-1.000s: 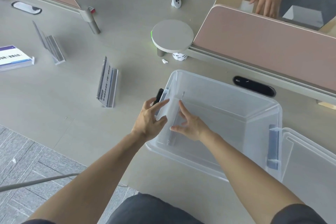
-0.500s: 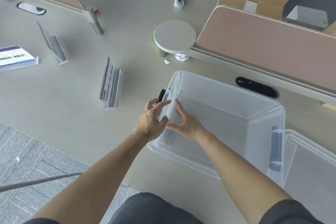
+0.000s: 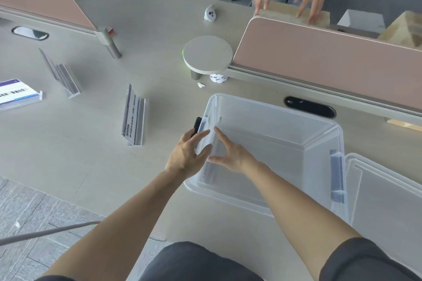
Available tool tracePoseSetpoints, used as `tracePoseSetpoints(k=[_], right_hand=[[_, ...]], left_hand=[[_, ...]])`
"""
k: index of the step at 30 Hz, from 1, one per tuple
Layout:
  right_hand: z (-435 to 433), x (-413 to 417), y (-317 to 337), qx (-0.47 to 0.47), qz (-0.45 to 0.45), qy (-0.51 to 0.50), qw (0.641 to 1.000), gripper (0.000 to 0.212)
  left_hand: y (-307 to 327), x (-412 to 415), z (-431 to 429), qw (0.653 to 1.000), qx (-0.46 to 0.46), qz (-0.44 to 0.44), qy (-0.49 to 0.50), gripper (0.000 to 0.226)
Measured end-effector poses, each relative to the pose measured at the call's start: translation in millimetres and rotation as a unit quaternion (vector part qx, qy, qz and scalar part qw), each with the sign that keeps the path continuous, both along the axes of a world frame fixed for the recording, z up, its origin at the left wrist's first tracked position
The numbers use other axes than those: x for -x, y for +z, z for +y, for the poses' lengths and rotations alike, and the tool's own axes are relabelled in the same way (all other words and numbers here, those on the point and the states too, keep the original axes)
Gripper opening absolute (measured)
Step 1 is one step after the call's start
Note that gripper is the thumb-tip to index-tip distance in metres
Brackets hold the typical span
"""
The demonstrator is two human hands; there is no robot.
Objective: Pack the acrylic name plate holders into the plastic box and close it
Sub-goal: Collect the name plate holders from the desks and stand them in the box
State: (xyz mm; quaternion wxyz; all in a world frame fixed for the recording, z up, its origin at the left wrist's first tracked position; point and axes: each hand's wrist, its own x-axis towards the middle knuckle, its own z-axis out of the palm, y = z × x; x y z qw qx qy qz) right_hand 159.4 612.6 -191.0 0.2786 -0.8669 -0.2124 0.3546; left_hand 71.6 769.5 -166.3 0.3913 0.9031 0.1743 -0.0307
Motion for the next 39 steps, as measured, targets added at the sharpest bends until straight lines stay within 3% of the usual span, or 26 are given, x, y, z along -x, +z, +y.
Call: tracePoseSetpoints(k=[5, 9, 13, 15, 19, 25, 27, 29, 34, 39], right_hand=[[-37, -1, 45, -0.009, -0.032, -0.099, 0.995, 0.060], [-87, 21, 91, 0.004, -0.102, -0.198, 0.975, 0.037], [-157, 64, 129, 0.015, -0.129, -0.318, 0.939, 0.036], [-192, 88, 138, 0.030, -0.148, -0.366, 0.918, 0.040], [-260, 138, 139, 0.025, -0.184, -0.482, 0.856, 0.032], [-360, 208, 138, -0.020, -0.195, -0.589, 0.784, 0.017], [-402, 228, 139, -0.037, -0.207, -0.613, 0.761, 0.021], [-450, 250, 138, -0.035, -0.221, -0.622, 0.751, 0.026], [-573, 301, 140, -0.009, -0.227, -0.622, 0.749, 0.015], [-666, 344, 133, 0.031, -0.224, -0.638, 0.736, 0.018]], left_hand=[[8, 3, 6, 0.998, -0.009, -0.063, -0.010, 0.042], [18, -12, -24, 0.985, -0.019, -0.158, -0.067, 0.024], [40, -17, -91, 0.975, 0.051, -0.168, -0.135, 0.014], [47, -12, -122, 0.976, 0.075, -0.133, -0.158, 0.013], [53, -4, -174, 0.974, 0.061, -0.058, -0.210, 0.020], [71, 14, -271, 0.936, 0.048, -0.067, -0.341, 0.019], [78, 22, -316, 0.930, 0.037, -0.051, -0.361, 0.020], [83, 32, -366, 0.921, 0.019, -0.046, -0.386, 0.019], [94, 52, -480, 0.898, -0.049, -0.072, -0.432, 0.022], [98, 63, -582, 0.875, -0.038, -0.073, -0.478, 0.018]])
